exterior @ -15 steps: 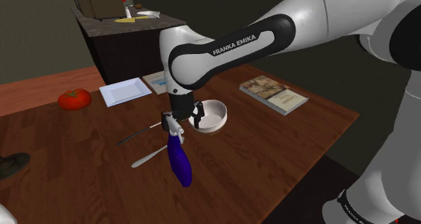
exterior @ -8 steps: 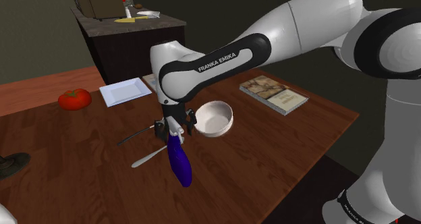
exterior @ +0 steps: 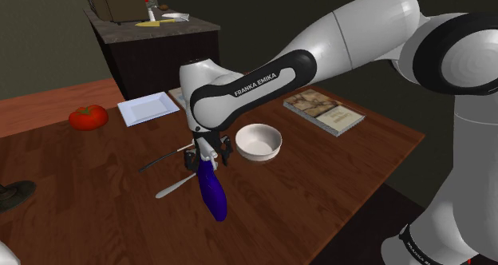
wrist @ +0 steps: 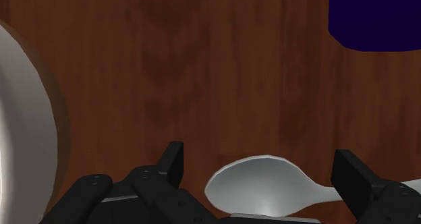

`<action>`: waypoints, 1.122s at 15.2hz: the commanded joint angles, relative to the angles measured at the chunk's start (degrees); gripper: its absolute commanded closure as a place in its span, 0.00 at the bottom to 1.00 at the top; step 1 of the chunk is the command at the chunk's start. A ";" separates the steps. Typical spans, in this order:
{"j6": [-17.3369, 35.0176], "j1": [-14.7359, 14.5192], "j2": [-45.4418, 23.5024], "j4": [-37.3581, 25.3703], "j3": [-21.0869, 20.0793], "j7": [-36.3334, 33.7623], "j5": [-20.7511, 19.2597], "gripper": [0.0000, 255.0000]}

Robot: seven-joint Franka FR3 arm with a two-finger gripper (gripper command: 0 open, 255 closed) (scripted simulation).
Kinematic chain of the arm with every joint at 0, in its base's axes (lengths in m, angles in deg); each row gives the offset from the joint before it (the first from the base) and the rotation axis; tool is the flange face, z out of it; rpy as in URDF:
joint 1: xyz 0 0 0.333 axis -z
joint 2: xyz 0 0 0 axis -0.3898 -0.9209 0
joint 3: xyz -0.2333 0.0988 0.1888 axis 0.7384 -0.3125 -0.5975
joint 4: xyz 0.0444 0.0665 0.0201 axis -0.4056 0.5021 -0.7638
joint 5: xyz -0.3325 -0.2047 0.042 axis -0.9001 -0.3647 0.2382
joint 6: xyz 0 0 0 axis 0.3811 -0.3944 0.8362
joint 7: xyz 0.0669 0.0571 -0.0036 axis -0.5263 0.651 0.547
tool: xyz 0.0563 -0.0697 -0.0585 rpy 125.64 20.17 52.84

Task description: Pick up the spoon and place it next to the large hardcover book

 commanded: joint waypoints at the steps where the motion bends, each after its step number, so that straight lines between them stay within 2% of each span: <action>1: 0.03 -0.01 -0.02 0.01 0.00 -0.01 -0.01 0.00; 3: 0.03 -0.01 -0.02 0.00 0.00 0.00 -0.01 0.00; 4: 0.03 -0.01 -0.02 0.00 0.00 0.00 -0.01 1.00; 13: 0.03 -0.01 -0.02 0.01 0.00 -0.01 -0.01 1.00; 17: -2.49 0.17 1.34 -1.23 -0.25 0.06 0.46 1.00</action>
